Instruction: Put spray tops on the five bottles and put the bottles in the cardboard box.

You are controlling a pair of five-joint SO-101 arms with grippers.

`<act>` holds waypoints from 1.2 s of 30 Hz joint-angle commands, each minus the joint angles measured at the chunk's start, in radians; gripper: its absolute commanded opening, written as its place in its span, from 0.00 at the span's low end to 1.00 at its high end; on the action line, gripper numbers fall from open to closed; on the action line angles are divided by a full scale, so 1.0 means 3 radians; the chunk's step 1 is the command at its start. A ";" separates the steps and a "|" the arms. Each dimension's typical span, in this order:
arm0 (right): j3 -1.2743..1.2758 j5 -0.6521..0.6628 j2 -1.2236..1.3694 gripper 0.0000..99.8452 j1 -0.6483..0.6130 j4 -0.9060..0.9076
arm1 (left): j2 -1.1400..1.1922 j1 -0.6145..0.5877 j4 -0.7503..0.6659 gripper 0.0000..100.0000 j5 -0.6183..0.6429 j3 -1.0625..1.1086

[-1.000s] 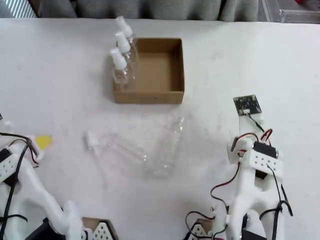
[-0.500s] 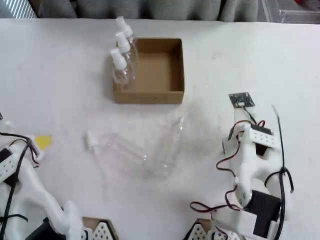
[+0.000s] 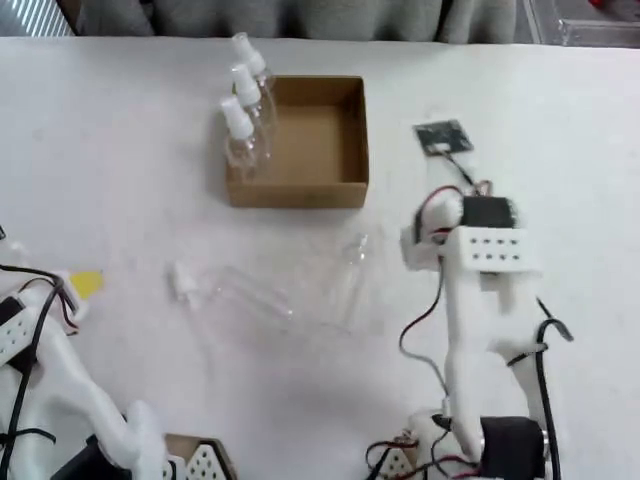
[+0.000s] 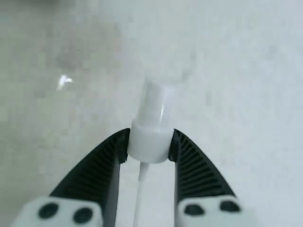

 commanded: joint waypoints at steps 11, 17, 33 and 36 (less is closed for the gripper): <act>-0.0440 -0.0900 0.0136 0.02 -0.2304 -0.0601 | -0.0013 -0.0023 -0.0066 0.37 0.0026 -0.0020; -0.0460 -0.0921 0.0627 0.02 -0.2662 -0.1450 | -0.0013 -0.0028 -0.0066 0.37 0.0026 -0.0020; -0.0465 -0.0921 0.0913 0.27 -0.2780 -0.1772 | -0.0013 -0.0013 -0.0072 0.37 0.0020 -0.0026; -0.0460 -0.0921 0.0596 0.26 -0.2683 -0.1557 | -0.0013 -0.0008 -0.0072 0.37 0.0026 -0.0031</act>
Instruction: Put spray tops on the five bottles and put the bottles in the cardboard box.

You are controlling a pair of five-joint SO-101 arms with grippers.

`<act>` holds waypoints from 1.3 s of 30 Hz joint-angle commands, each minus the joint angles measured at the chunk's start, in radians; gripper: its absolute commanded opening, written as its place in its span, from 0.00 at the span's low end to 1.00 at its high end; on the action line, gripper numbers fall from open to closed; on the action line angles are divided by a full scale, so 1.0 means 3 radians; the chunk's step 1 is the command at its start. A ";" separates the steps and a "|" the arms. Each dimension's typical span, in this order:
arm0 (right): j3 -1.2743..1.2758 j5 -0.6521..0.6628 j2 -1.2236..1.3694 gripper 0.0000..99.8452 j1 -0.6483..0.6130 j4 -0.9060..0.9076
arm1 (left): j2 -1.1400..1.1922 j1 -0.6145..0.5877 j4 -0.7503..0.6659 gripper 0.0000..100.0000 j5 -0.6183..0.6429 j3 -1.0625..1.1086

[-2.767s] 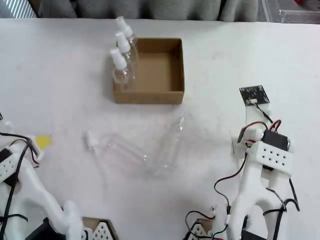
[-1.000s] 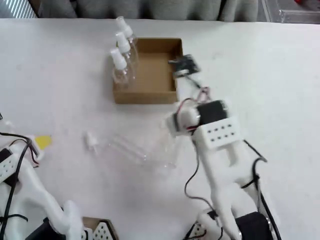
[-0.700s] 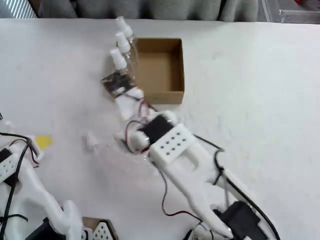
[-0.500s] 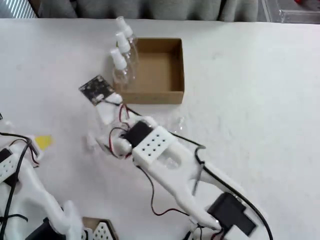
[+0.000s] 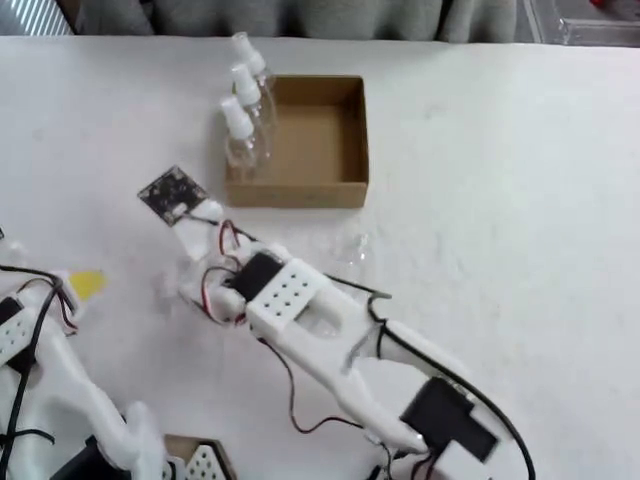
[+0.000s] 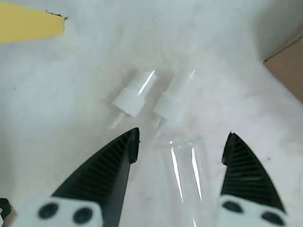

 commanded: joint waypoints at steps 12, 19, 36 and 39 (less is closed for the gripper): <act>-0.0153 -0.0031 -0.1844 0.11 0.1235 0.1394 | -0.0008 -0.0008 -0.0138 0.37 0.0026 -0.0015; -0.0077 -0.0031 -0.2033 0.11 0.1680 0.1844 | -0.0008 -0.0003 -0.0133 0.37 0.0026 -0.0015; 0.0726 -0.0338 -0.2013 0.11 0.2013 0.1302 | -0.0008 -0.0003 -0.0133 0.37 0.0026 -0.0015; 0.0721 -0.0343 -0.1823 0.11 0.1992 0.1297 | -0.0008 -0.0003 -0.0133 0.37 0.0026 -0.0015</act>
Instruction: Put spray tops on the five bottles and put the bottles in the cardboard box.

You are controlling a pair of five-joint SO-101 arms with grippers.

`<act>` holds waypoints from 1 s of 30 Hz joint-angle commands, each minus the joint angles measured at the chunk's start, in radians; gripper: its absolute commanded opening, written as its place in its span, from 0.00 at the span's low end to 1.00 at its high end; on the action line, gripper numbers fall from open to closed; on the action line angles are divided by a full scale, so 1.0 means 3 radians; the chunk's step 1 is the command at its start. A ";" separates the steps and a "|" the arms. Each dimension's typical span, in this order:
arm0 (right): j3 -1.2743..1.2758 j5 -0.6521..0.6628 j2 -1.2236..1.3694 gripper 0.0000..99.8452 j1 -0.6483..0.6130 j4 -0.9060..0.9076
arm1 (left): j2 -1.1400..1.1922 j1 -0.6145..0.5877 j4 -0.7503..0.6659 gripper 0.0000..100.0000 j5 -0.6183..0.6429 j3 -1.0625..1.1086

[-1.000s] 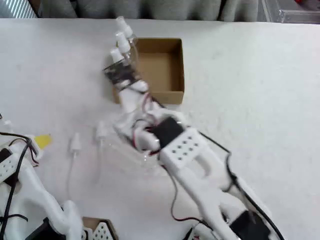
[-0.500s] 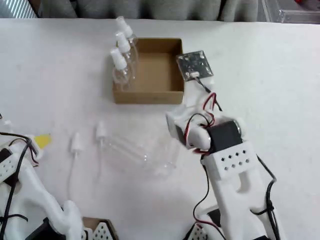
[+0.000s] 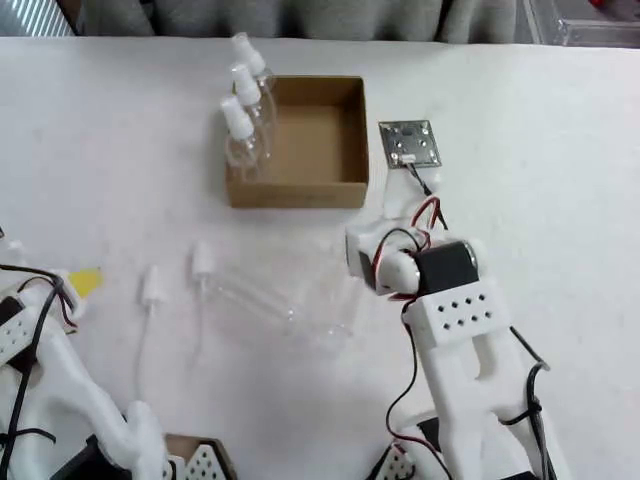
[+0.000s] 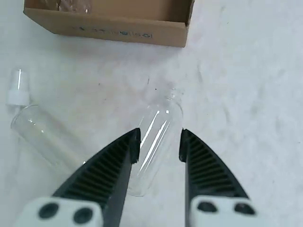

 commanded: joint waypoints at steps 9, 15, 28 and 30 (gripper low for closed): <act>-0.0271 -0.0609 0.0959 0.11 -0.0013 -0.0043 | -0.0013 0.0069 -0.0061 0.37 0.0031 -0.0015; -0.0286 -0.0655 0.1097 0.17 -0.0315 -0.0043 | -0.0013 0.0069 -0.0066 0.37 0.0031 -0.0015; -0.0138 -0.0869 0.1138 0.21 -0.0386 -0.0105 | -0.0008 0.0069 -0.0066 0.37 0.0026 -0.0010; -0.0056 -0.0869 0.1138 0.21 -0.0386 -0.0182 | -0.0008 0.0069 -0.0066 0.37 0.0026 -0.0010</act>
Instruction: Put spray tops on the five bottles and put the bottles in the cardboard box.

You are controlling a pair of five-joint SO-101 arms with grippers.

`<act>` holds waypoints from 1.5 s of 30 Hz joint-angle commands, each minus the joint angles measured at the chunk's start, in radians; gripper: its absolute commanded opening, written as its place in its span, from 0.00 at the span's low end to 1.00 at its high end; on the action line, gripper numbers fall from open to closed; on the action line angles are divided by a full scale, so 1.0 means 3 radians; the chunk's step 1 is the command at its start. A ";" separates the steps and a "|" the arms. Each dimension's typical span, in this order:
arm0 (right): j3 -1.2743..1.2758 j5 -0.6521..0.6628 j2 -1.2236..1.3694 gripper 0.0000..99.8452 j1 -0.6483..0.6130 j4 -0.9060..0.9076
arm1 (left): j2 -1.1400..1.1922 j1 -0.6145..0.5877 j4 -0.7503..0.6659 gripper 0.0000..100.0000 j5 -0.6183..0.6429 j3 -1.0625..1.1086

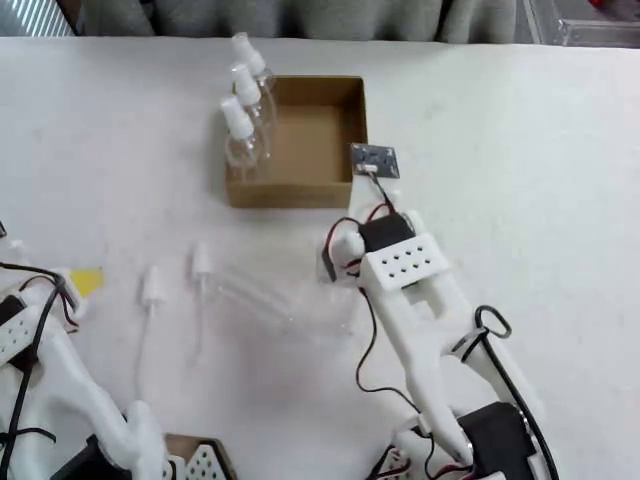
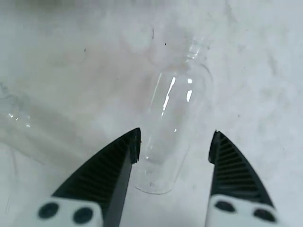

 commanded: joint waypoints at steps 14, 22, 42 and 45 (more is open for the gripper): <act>0.0266 -0.0031 0.0110 0.21 -0.0228 -0.0463 | -0.0008 0.0033 -0.0066 0.37 0.0015 -0.0010; 0.0026 -0.0026 0.0688 0.21 -0.0202 -0.0478 | -0.0008 0.0033 -0.0066 0.37 0.0015 -0.0010; -0.0839 0.2174 0.0724 0.03 0.1225 0.0816 | -0.0008 0.0033 -0.0072 0.37 0.0010 0.0020; -0.0839 0.2450 0.0703 0.02 0.1634 0.0877 | -0.0008 0.0033 -0.0072 0.37 0.0010 0.0020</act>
